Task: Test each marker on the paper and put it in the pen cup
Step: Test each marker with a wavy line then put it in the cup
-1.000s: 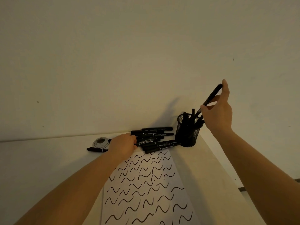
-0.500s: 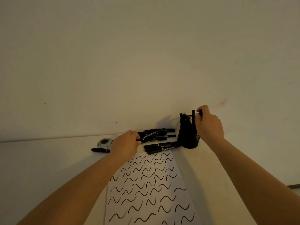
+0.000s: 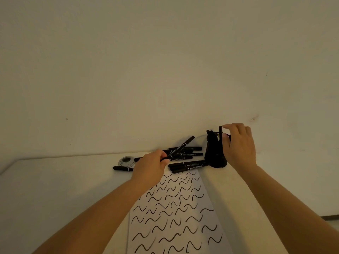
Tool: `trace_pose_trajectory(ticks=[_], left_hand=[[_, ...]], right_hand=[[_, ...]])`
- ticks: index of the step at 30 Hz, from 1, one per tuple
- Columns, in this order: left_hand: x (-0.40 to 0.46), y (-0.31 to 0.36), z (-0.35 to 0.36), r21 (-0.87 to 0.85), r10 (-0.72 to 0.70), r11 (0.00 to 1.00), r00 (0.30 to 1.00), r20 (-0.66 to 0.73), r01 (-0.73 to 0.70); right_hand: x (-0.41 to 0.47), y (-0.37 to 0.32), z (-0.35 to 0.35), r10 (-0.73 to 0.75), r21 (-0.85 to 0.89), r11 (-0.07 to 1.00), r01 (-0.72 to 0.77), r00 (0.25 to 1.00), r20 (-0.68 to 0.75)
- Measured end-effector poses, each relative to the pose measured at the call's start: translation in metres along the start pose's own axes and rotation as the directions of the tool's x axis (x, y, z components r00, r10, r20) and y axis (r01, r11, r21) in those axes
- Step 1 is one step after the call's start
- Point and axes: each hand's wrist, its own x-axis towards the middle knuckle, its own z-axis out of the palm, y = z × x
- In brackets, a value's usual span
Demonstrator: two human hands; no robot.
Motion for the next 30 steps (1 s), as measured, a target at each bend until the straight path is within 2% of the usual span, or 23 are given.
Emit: trace_pose_trajectory(ticks=[1, 3, 6, 8, 10, 14, 17, 20, 23, 27, 30], left_hand=[[-0.005, 0.003, -0.001, -0.077, -0.013, 0.997, 1.0, 0.016, 0.014], [-0.017, 0.011, -0.002, -0.255, -0.007, 0.967, 0.998, 0.062, 0.023], [-0.038, 0.028, -0.005, -0.407, 0.053, 0.913, 0.993, 0.109, -0.004], [-0.054, 0.038, -0.008, -0.453, 0.091, 0.891, 0.989, 0.119, -0.027], [-0.07, 0.045, -0.012, -0.456, 0.149, 0.887, 0.979, 0.142, -0.069], [-0.101, 0.049, -0.011, -0.465, 0.236, 0.876, 0.955, 0.18, -0.128], [-0.117, 0.051, -0.008, -0.434, 0.249, 0.889, 0.95, 0.189, -0.146], [-0.131, 0.056, -0.004, -0.363, 0.264, 0.912, 0.95, 0.167, -0.189], [-0.143, 0.063, 0.001, -0.147, 0.237, 0.963, 0.969, 0.065, -0.226], [-0.155, 0.067, 0.011, 0.102, 0.242, 0.966, 0.969, -0.045, -0.237], [-0.16, 0.07, 0.014, 0.263, 0.263, 0.933, 0.964, -0.032, -0.245]], right_hand=[[-0.008, -0.008, -0.005, 0.01, 0.054, 0.999, -0.008, 0.999, -0.041], [-0.03, -0.028, -0.011, 0.076, 0.229, 0.97, -0.076, 0.997, 0.008], [-0.061, -0.057, -0.022, 0.167, 0.488, 0.824, -0.287, 0.947, 0.276], [-0.079, -0.07, -0.028, 0.141, 0.578, 0.742, -0.34, 0.922, 0.362], [-0.095, -0.077, -0.034, 0.129, 0.643, 0.678, -0.355, 0.919, 0.372], [-0.126, -0.085, -0.047, 0.2, 0.738, 0.531, -0.415, 0.908, 0.367], [-0.141, -0.09, -0.054, 0.241, 0.75, 0.472, -0.463, 0.886, 0.395], [-0.15, -0.093, -0.058, 0.265, 0.689, 0.511, -0.514, 0.857, 0.443], [-0.157, -0.094, -0.057, 0.378, 0.623, 0.526, -0.579, 0.815, 0.439], [-0.171, -0.098, -0.051, 0.523, 0.637, 0.397, -0.661, 0.733, 0.435], [-0.181, -0.099, -0.048, 0.572, 0.649, 0.329, -0.686, 0.691, 0.441]])
